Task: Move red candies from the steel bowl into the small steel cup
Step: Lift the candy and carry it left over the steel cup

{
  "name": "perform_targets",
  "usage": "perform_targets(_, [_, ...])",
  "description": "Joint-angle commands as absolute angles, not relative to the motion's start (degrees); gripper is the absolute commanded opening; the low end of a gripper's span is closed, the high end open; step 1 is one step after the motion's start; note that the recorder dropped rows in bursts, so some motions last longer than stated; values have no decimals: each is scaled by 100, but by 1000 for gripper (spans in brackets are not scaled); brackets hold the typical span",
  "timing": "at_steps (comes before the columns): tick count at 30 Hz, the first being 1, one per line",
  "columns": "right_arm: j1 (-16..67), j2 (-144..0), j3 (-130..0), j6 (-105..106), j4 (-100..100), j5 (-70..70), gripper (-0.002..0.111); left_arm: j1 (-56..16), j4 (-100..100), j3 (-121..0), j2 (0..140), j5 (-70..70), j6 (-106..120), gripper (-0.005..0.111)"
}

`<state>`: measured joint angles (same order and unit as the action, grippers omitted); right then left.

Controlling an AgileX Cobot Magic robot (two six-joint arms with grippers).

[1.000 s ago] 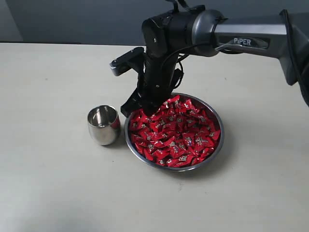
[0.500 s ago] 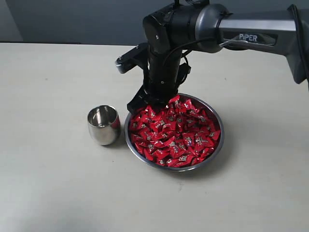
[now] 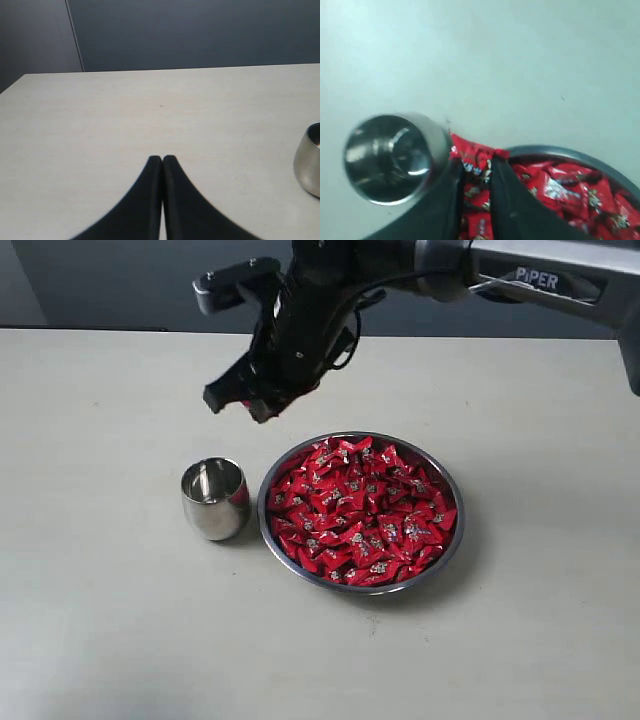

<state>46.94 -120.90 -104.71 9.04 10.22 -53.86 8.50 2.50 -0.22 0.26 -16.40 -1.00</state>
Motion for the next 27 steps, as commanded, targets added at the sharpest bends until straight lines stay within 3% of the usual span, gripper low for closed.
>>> perform_targets(1, [4684, -12112, -10913, 1300, 1613, -5425, -1, 839, 257, 0, 0, -1630, -115, 0])
perform_targets(27, [5428, -12852, -11360, 1184, 788, -6452, -1, 839, 257, 0, 0, -1630, -115, 0])
